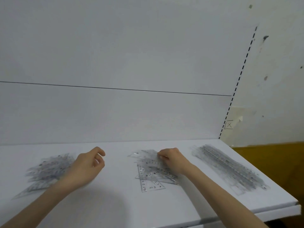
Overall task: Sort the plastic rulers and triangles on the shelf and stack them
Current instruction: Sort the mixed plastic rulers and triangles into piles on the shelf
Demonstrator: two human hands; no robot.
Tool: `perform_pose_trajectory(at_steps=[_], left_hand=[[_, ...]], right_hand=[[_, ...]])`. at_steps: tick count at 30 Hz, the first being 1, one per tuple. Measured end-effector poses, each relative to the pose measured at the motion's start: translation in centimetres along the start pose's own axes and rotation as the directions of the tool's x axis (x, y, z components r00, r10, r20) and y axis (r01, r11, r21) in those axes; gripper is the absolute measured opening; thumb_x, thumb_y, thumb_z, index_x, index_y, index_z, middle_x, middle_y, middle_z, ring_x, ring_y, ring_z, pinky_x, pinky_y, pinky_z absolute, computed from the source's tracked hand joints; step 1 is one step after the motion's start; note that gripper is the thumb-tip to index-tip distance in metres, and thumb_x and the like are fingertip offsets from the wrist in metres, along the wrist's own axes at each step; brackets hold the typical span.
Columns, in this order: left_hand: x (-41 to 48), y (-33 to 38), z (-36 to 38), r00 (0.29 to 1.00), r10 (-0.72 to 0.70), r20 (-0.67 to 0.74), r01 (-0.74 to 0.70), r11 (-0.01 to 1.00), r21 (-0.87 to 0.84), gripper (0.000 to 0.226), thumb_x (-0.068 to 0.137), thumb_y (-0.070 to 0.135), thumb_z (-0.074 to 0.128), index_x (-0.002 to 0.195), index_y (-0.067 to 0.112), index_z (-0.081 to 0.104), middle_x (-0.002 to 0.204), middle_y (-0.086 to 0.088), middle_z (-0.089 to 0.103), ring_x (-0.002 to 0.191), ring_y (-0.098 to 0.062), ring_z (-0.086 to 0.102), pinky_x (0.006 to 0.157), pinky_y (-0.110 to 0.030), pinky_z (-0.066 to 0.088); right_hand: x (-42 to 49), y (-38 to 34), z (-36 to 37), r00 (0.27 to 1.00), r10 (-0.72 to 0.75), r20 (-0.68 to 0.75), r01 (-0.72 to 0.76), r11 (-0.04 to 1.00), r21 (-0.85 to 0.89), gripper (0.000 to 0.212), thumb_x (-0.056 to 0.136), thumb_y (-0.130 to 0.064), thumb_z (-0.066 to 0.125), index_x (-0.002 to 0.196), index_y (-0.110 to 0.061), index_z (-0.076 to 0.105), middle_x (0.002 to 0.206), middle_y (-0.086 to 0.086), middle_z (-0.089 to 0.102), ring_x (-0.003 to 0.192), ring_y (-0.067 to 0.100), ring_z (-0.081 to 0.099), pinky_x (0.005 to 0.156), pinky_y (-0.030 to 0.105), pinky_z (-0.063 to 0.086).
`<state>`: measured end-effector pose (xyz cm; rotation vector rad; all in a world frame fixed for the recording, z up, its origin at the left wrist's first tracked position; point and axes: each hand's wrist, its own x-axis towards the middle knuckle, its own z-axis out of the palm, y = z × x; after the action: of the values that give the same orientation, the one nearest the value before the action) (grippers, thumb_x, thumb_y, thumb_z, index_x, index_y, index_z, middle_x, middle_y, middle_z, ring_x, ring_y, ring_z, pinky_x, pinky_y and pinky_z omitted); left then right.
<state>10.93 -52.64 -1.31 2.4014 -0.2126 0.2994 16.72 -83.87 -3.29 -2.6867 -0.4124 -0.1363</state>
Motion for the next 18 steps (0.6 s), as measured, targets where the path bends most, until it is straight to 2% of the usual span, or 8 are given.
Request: perform_pose_trajectory(at_steps=[1,3,6,9,11,13,15,18], left_hand=[[-0.2,-0.1,0.2,1.0,-0.002,0.003,0.002,1.0,0.002,0.018,0.085,0.007,0.06,0.09,0.024,0.056,0.074,0.007,0.064,0.071,-0.009,0.059,0.058,-0.015,0.039],[-0.3,-0.2,0.5,1.0,-0.006,0.001,0.006,1.0,0.003,0.02,0.085,0.008,0.059,0.089,0.027,0.055,0.075,0.007,0.064,0.072,-0.01,0.059,0.059,-0.017,0.04],[-0.3,-0.5,0.5,1.0,0.012,-0.005,-0.012,1.0,-0.007,0.021,0.086,0.01,0.059,0.088,0.03,0.055,0.075,0.008,0.064,0.073,-0.011,0.06,0.059,-0.02,0.042],[-0.5,-1.0,0.2,1.0,0.023,0.0,-0.023,0.999,-0.027,0.02,0.086,0.011,0.058,0.088,0.031,0.055,0.075,0.008,0.064,0.075,-0.011,0.06,0.059,-0.02,0.042],[-0.7,-1.5,-0.4,0.999,0.038,-0.005,-0.038,0.999,-0.025,0.021,0.087,0.011,0.058,0.087,0.032,0.055,0.076,0.009,0.064,0.075,-0.01,0.06,0.059,-0.02,0.041],[-0.9,-1.9,-1.3,0.998,0.059,-0.017,-0.06,0.997,-0.039,0.023,0.086,0.01,0.058,0.085,0.033,0.056,0.076,0.008,0.064,0.076,-0.011,0.06,0.059,-0.018,0.041],[-1.1,-2.4,-2.6,0.998,0.053,-0.027,-0.055,0.996,-0.069,0.018,0.086,0.009,0.058,0.086,0.028,0.06,0.079,0.005,0.064,0.078,-0.014,0.061,0.061,-0.017,0.043],[-1.4,-4.1,-5.5,0.997,0.065,-0.051,-0.069,0.993,-0.096,0.015,0.086,0.008,0.056,0.09,0.02,0.063,0.085,0.0,0.066,0.084,-0.013,0.061,0.073,-0.02,0.046]], right_hand=[[-0.3,-0.1,-0.2,1.0,0.014,0.021,-0.015,1.0,0.01,0.028,0.097,-0.015,0.044,0.082,-0.002,0.065,0.079,0.005,0.066,0.074,0.02,0.055,0.075,0.032,0.045],[-0.6,-0.5,-0.9,0.999,0.04,0.022,-0.042,0.997,0.066,0.038,0.098,-0.021,0.042,0.066,-0.002,0.049,0.059,0.004,0.045,0.057,0.014,0.035,0.061,0.03,0.033],[-0.7,-1.2,-1.5,0.998,0.059,-0.032,-0.056,0.994,0.091,0.041,0.1,-0.024,0.038,0.063,-0.009,0.032,0.055,0.001,0.031,0.055,0.014,0.025,0.057,0.031,0.025],[-0.9,-2.2,-1.6,0.99,0.069,-0.121,-0.054,0.991,0.123,0.04,0.101,-0.025,0.037,0.065,-0.008,0.034,0.059,0.006,0.032,0.059,0.016,0.027,0.06,0.034,0.023],[-1.0,-3.3,-1.7,0.982,0.073,-0.174,-0.046,0.987,0.152,0.042,0.102,-0.027,0.038,0.071,-0.001,0.049,0.066,0.013,0.05,0.062,0.017,0.039,0.063,0.034,0.032],[-0.9,-4.9,-1.8,0.976,0.045,-0.215,-0.009,0.986,0.164,0.038,0.102,-0.027,0.04,0.091,-0.004,0.068,0.09,0.004,0.07,0.084,0.016,0.059,0.077,0.031,0.043],[-0.6,-7.3,-1.8,0.968,0.01,-0.252,0.032,0.986,0.164,0.033,0.101,-0.027,0.043,0.115,-0.01,0.068,0.117,-0.004,0.067,0.11,0.011,0.057,0.09,0.018,0.04],[0.7,-11.9,-0.8,0.95,-0.062,-0.305,0.115,0.981,0.158,0.029,0.098,-0.027,0.049,0.119,-0.018,0.067,0.123,-0.008,0.064,0.106,0.004,0.055,0.078,0.003,0.036]])
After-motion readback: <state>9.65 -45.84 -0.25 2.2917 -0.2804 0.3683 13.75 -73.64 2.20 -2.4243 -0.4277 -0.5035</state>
